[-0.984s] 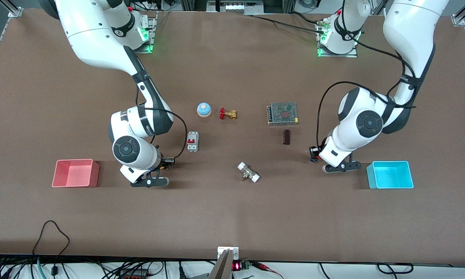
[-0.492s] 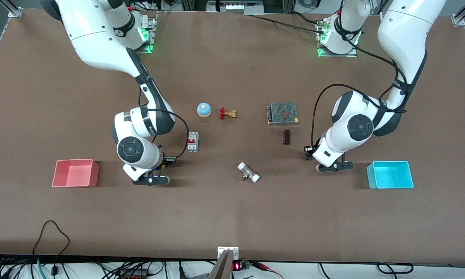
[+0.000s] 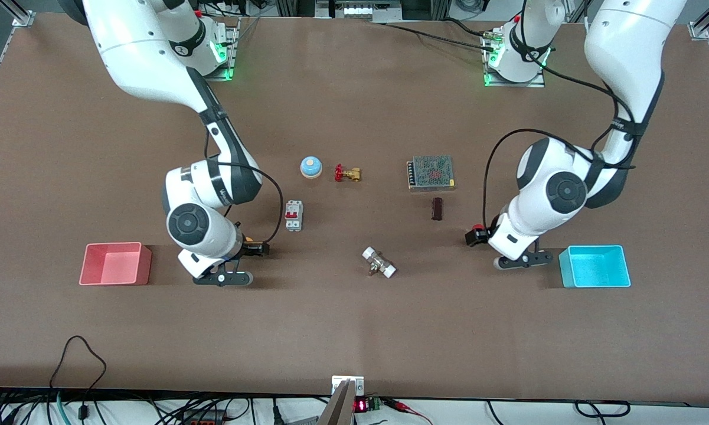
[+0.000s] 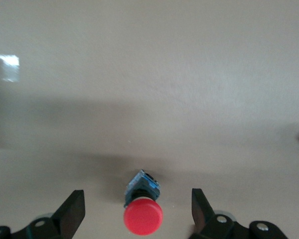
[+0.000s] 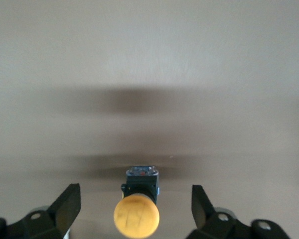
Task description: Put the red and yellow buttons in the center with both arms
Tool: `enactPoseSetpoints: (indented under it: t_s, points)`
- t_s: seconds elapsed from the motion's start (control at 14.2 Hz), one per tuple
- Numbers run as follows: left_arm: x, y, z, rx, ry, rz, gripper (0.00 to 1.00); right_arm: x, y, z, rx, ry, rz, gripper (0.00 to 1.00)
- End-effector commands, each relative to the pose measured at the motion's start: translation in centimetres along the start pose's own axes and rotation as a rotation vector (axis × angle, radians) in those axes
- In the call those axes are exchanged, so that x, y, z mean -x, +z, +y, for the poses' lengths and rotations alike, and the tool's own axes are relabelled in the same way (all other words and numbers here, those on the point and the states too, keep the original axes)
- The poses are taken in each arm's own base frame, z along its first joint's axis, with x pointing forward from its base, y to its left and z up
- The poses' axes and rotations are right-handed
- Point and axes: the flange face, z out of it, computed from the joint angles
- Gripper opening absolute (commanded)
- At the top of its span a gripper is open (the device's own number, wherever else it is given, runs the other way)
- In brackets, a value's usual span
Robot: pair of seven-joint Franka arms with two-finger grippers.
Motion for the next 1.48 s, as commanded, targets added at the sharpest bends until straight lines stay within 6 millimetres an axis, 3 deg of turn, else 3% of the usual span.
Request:
enactPoseSetpoints:
  t_s: [0.0,0.14,0.28,0.42,0.63,0.77,0.98,1.12,1.41]
  points:
    - [-0.4,-4.8,-2.1,-0.054,-0.009,0.010,0.97,0.5,-8.7,3.0,-0.017,0.024,0.038,1.00]
    - [-1.0,-8.2,-3.5,-0.075,0.020,0.003,0.99,1.4,-14.3,4.7,-0.031,0.041,0.044,1.00]
    - [-1.6,-11.6,-4.8,-0.086,0.029,0.011,1.00,2.8,-18.6,6.3,-0.030,0.053,0.036,1.00]
    - [-2.0,-15.0,-6.5,-0.096,0.030,0.025,1.00,3.7,-22.0,8.9,-0.031,0.083,0.032,1.00]
    - [-1.9,-18.7,-8.2,-0.108,0.042,0.048,1.00,4.6,-25.5,13.2,-0.033,0.132,0.034,1.00]
    - [-1.4,-20.6,-8.6,-0.114,0.040,0.067,1.00,5.8,-28.2,17.4,-0.041,0.142,0.023,1.00]
    - [-0.6,-24.2,-10.5,-0.128,0.088,0.071,1.00,8.0,-30.5,25.1,-0.022,0.053,-0.036,1.00]
    - [0.4,-25.9,-11.0,-0.145,0.134,0.046,1.00,9.6,-31.0,29.0,-0.021,0.053,-0.081,1.00]
    - [2.3,-29.4,-12.1,-0.141,0.156,0.045,1.00,12.2,-31.0,29.8,-0.033,0.060,-0.056,1.00]
